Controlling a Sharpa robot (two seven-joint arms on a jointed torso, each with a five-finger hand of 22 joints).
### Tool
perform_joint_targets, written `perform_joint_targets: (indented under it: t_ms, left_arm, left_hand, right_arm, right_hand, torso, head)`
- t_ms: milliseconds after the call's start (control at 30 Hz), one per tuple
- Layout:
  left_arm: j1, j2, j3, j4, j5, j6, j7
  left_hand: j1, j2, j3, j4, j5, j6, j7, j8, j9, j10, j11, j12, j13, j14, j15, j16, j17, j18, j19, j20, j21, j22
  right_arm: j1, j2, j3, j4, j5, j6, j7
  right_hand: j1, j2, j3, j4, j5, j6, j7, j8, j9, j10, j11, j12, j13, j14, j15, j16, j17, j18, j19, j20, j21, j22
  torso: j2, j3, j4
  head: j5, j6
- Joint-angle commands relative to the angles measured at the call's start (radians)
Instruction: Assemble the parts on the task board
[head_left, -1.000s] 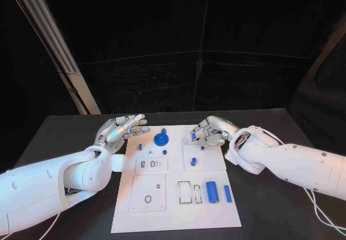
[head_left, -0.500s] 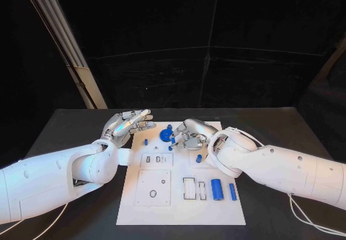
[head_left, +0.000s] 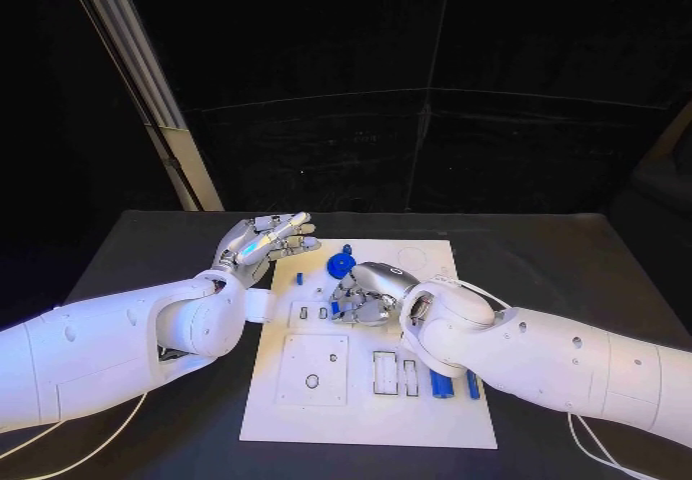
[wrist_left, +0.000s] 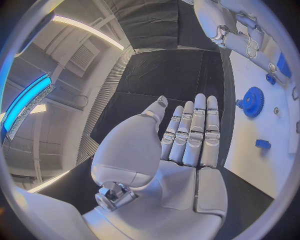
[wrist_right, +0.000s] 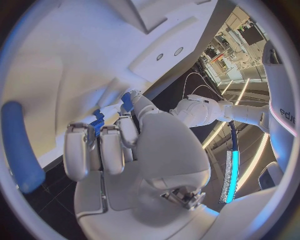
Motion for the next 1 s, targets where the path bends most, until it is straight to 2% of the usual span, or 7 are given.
perform_joint_targets:
  t_ms: [33,600,1000]
  left_arm:
    - [0.002,0.002,0.001,0.000,-0.002,0.008,0.006]
    - [0.002,0.007,0.001,-0.004,-0.002,0.011,0.003]
    - [0.002,0.005,0.001,-0.004,-0.002,0.012,0.003]
  left_hand:
    - [0.003,0.007,0.006,-0.002,0.002,0.006,-0.002,-0.004,0.000,0.005,0.000,-0.004,-0.002,0.006,-0.002,-0.006,0.001,0.015,0.007,0.002,-0.001,-0.002]
    - [0.003,0.007,0.006,-0.002,0.002,0.006,-0.002,-0.004,0.000,0.005,0.000,-0.004,-0.002,0.006,-0.002,-0.006,0.001,0.015,0.007,0.002,-0.001,-0.002]
    - [0.003,0.007,0.006,-0.002,0.002,0.006,-0.002,-0.004,0.000,0.005,0.000,-0.004,-0.002,0.006,-0.002,-0.006,0.001,0.015,0.007,0.002,-0.001,-0.002]
  right_arm:
    - [-0.002,0.009,-0.001,-0.004,-0.039,0.027,-0.029]
    - [-0.007,0.023,-0.002,-0.020,-0.061,0.030,-0.042]
    - [-0.007,0.025,-0.002,-0.026,-0.093,0.062,-0.068]
  right_hand:
    - [-0.010,0.003,0.005,-0.001,0.004,0.020,-0.013,0.002,0.001,0.010,-0.015,0.001,-0.001,0.059,-0.008,-0.004,0.039,-0.017,-0.002,-0.005,-0.001,0.061]
    - [-0.015,0.000,0.006,0.000,0.005,0.020,-0.013,-0.001,0.000,0.011,-0.015,0.002,0.001,0.060,-0.008,-0.004,0.040,-0.017,-0.002,-0.005,-0.001,0.060]
    - [-0.034,-0.021,0.014,0.000,-0.001,-0.005,-0.003,-0.022,-0.007,-0.004,-0.008,-0.025,-0.019,0.059,-0.003,-0.007,0.036,-0.016,-0.006,-0.003,-0.004,0.054]
  torso:
    - [0.001,0.0005,-0.0002]
    - [-0.001,-0.0002,-0.0011]
    - [0.000,-0.0002,-0.0011]
  head:
    - [0.000,-0.002]
    - [0.001,-0.008]
    - [-0.001,-0.008]
